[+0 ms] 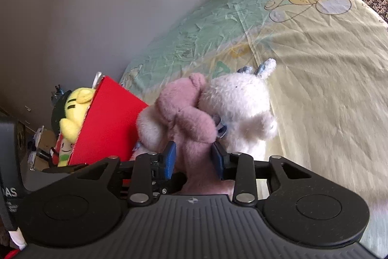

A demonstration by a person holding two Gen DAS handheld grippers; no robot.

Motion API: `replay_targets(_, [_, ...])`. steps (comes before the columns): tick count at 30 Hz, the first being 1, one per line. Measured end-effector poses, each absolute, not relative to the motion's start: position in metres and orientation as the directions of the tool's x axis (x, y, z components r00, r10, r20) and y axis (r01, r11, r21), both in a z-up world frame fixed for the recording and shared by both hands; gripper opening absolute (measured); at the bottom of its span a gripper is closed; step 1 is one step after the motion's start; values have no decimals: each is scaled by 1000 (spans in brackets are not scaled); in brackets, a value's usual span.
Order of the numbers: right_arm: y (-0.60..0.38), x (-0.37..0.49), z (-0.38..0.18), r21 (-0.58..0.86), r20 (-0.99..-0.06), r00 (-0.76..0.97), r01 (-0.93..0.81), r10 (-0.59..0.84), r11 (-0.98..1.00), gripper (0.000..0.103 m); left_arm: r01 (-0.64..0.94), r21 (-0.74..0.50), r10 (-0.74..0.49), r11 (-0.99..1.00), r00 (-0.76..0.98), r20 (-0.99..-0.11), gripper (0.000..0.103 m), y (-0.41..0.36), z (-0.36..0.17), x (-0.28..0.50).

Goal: Organize objects
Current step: 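Close the right gripper on the pink bear plush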

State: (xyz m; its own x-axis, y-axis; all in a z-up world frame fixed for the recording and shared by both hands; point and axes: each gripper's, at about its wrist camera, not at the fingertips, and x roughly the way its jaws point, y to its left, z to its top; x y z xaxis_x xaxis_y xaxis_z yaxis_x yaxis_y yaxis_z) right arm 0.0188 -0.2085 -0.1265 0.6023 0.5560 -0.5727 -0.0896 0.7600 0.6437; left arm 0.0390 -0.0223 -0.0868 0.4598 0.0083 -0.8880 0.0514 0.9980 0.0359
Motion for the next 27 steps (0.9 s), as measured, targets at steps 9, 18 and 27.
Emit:
replay_targets(9, [-193, 22, -127, 575, -590, 605, -151, 535, 804, 43, 63, 56, 22, 996, 444, -896, 96, -24, -93, 45])
replay_targets(18, [-198, 25, -135, 602, -591, 579, -147, 562, 785, 26, 78, 72, 29, 994, 453, -891, 95, -22, -92, 44])
replay_targets(27, [-204, 9, -137, 672, -574, 539, -120, 616, 730, 25, 96, -16, -57, 995, 448, -892, 85, -9, -87, 30])
